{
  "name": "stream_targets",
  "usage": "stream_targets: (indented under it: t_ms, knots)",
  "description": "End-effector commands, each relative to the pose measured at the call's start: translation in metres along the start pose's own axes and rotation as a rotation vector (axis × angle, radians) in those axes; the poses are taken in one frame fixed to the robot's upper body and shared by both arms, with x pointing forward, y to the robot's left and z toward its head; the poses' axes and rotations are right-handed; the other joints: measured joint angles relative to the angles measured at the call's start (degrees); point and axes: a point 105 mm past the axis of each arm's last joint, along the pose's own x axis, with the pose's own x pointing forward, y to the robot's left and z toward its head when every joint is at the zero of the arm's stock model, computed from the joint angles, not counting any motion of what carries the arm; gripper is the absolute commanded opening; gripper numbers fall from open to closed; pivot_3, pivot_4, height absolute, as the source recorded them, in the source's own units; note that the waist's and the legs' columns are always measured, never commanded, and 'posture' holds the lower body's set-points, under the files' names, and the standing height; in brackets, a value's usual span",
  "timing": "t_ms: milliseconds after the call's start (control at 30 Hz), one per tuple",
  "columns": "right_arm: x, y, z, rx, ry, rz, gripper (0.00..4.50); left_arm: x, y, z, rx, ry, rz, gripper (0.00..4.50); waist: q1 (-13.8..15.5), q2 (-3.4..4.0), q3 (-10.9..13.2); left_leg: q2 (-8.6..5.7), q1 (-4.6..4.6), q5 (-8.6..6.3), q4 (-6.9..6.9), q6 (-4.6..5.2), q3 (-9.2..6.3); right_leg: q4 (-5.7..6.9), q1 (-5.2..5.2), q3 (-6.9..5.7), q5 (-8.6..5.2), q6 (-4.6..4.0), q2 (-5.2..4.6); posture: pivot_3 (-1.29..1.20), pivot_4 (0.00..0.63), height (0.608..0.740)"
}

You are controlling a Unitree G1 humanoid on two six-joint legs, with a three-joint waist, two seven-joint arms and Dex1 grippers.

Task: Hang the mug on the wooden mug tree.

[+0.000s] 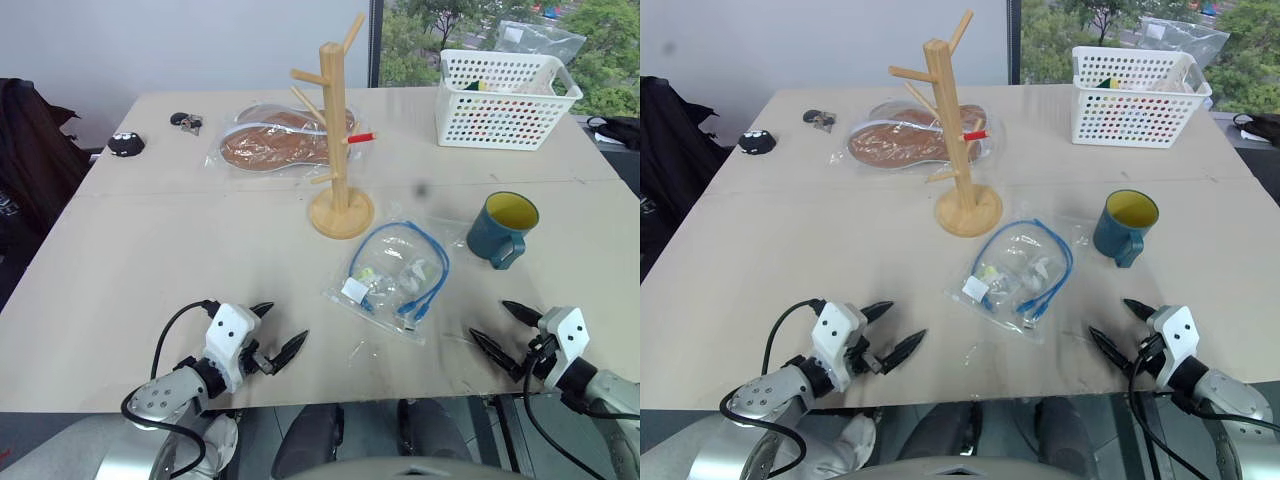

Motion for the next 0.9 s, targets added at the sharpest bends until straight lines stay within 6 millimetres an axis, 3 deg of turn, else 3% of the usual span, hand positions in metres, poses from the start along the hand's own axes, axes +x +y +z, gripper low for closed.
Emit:
stream_targets:
  t_ms: [33, 733, 833, 900]
  knots:
    - [0.001, -0.008, 0.009, -0.031, -0.032, -0.002, 4.46, -0.001, 0.001, 0.003, 0.012, -0.024, -0.003, 4.5, 0.0, 0.0, 0.0, 0.0, 0.0, 0.0, 0.0, 0.0, 0.0, 0.0, 0.0, 0.0, 0.0, 0.0, 0.0, 0.0, 0.15, 0.74]
    - [0.008, -0.017, 0.021, -0.045, -0.077, 0.007, 4.46, -0.003, 0.005, -0.006, 0.006, -0.065, -0.021, 4.5, -0.01, 0.0, -0.02, 0.0, 0.01, 0.0, 0.01, 0.0, 0.01, 0.0, 0.01, 0.01, 0.01, 0.0, 0.0, 0.0, 0.15, 0.74]
    - [0.012, -0.012, 0.028, 0.026, -0.103, 0.039, 4.46, -0.004, 0.004, 0.0, 0.021, -0.084, -0.039, 4.5, -0.02, -0.01, -0.02, 0.0, 0.01, 0.0, 0.01, 0.0, 0.01, 0.0, 0.01, 0.0, 0.01, 0.0, 0.0, 0.0, 0.15, 0.74]
    - [0.021, -0.006, 0.033, 0.172, -0.107, 0.077, 4.46, -0.008, 0.001, 0.014, 0.007, -0.127, -0.115, 4.5, -0.03, -0.01, -0.01, 0.0, 0.0, 0.0, 0.01, 0.0, 0.0, 0.0, 0.01, 0.0, 0.01, 0.0, 0.0, 0.0, 0.15, 0.74]
